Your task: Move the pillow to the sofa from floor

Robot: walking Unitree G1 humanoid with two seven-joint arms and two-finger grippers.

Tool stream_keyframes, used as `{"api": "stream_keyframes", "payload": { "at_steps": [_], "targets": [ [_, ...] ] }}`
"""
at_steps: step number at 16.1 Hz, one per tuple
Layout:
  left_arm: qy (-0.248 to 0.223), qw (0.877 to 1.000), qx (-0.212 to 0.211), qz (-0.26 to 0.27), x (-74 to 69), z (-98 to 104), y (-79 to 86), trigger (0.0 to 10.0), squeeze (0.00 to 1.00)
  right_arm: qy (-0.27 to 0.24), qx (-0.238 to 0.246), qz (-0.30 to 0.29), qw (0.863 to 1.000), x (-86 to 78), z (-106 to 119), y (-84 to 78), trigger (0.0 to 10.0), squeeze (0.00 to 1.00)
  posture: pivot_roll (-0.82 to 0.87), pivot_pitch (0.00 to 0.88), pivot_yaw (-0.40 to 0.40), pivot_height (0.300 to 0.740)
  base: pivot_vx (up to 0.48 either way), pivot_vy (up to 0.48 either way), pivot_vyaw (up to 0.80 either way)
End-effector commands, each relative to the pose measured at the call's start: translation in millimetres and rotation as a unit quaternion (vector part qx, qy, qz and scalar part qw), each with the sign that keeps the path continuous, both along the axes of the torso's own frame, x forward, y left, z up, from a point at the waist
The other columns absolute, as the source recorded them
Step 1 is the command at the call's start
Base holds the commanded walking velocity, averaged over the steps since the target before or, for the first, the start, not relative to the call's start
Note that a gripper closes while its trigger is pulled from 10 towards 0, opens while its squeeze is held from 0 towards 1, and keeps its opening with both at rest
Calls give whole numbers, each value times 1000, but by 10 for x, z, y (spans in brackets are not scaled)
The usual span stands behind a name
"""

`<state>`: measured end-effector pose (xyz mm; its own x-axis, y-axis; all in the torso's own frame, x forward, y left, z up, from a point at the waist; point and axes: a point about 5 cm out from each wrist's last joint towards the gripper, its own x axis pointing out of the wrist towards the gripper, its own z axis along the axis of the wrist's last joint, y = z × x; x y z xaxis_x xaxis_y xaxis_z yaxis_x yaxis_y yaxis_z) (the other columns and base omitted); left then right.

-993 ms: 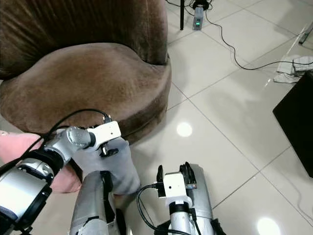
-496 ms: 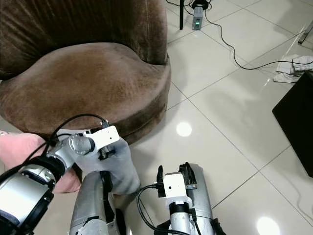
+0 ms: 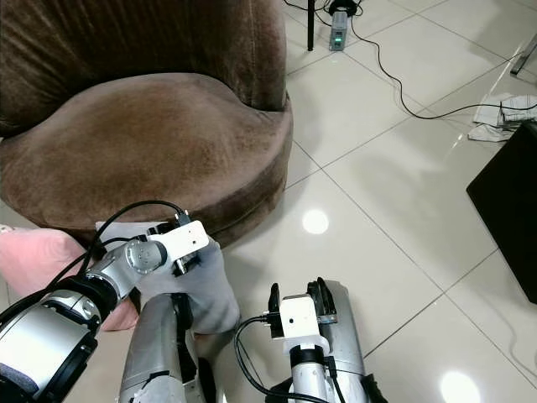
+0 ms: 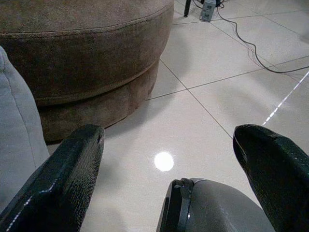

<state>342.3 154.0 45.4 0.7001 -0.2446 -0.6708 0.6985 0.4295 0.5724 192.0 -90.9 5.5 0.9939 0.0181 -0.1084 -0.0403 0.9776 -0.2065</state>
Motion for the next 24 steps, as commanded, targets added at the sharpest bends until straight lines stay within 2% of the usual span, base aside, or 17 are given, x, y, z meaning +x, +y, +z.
{"api": "stream_keyframes", "payload": {
  "at_steps": [1, 6, 7, 8, 11, 18, 21, 22, 24],
  "targets": [
    [2, 1000, 8, 5, -19, -27, 37, 10000, 0, 10, 18, 2, 1000, -27, -6, 120, 10000, 0, -43, 185, 109, 515, 0, 0, 0],
    [5, 1000, 1, 8, -26, -41, 10, 10000, 0, 11, 17, 3, 1000, -63, -9, 117, 10000, 0, -40, 191, 109, 515, 0, 0, 0],
    [6, 1000, -4, 8, -26, -39, -1, 9373, 0, 11, 17, 4, 1000, -68, -9, 116, 10000, 0, -41, 192, 110, 515, 0, 0, 0],
    [5, 1000, -17, 8, -21, -29, -24, 0, 0, 11, 17, 4, 1000, -78, -9, 115, 10000, 0, -42, 194, 110, 515, 0, 0, 0],
    [-3, 1000, -24, 3, -10, -13, -65, 0, 0, 12, 17, 2, 1000, -100, -8, 112, 10000, 0, -46, 199, 113, 515, 0, 0, 0],
    [13, 998, -54, -2, -35, -37, -156, 0, 0, 13, 16, -1, 1000, -115, 2, 102, 10000, 0, -52, 208, 115, 515, 0, 0, 0],
    [21, 994, -101, 24, -27, -26, -190, 0, 0, 14, 16, -2, 1000, -116, 6, 99, 10000, 0, -52, 214, 118, 515, 0, 0, 0],
    [25, 991, -127, 44, -16, -13, -196, 0, 0, 14, 16, -2, 1000, -117, 7, 99, 10000, 0, -52, 214, 118, 515, 0, 0, 0],
    [-2, 992, -116, 47, 20, 29, -190, 0, 0, 14, 16, -2, 1000, -115, 11, 98, 10000, 0, -50, 217, 117, 515, 0, 0, 0]
  ]
}}
